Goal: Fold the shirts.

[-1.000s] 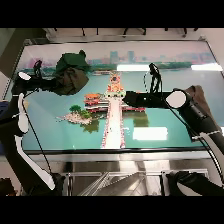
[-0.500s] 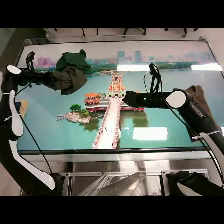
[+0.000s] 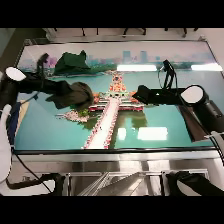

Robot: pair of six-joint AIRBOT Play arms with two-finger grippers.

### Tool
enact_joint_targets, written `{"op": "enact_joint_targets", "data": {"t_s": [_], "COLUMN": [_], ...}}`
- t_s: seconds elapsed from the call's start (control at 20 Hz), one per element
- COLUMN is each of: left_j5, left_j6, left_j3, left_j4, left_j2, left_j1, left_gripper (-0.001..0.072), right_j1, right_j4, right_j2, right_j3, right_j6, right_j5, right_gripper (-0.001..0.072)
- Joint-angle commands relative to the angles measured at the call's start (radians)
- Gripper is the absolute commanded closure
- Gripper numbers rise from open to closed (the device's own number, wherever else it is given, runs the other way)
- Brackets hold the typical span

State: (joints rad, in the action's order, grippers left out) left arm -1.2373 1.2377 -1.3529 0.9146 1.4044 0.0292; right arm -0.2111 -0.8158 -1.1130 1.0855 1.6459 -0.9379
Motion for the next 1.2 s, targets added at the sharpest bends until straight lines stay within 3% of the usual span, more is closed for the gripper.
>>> {"op": "enact_joint_targets", "data": {"t_s": [0.0, 0.15, 0.4, 0.5, 0.9, 1.15], "left_j5": [0.109, 0.217, 0.082, 0.020, -0.086, -0.190], "left_j6": [0.055, 0.090, 0.087, 0.086, 0.043, -0.037], "left_j3": [0.173, 0.214, 0.214, 0.214, 0.214, 0.216], "left_j4": [0.001, 0.005, 0.011, 0.012, 0.077, 0.049], "left_j2": [-0.106, -0.066, 0.050, 0.065, -0.125, 0.040], "left_j1": [0.251, 0.435, 0.531, 0.521, 0.179, 0.053], "left_gripper": [0.0693, 0.0693, 0.0681, 0.0158, 0.0156, 0.0156], "right_j1": [0.120, 0.217, 0.298, 0.297, 0.262, 0.168], "right_j4": [-0.003, -0.002, -0.002, -0.002, 0.001, 0.001], "right_j2": [0.013, 0.013, 0.011, 0.011, 0.010, 0.010], "right_j3": [0.001, 0.001, 0.000, 0.000, -0.005, -0.013], "right_j6": [-0.001, -0.001, -0.001, -0.001, -0.069, -0.069], "right_j5": [-0.198, -0.250, -0.325, -0.344, -0.403, -0.342], "right_gripper": [0.0687, 0.0688, 0.0687, 0.0687, 0.0687, 0.0687]}}
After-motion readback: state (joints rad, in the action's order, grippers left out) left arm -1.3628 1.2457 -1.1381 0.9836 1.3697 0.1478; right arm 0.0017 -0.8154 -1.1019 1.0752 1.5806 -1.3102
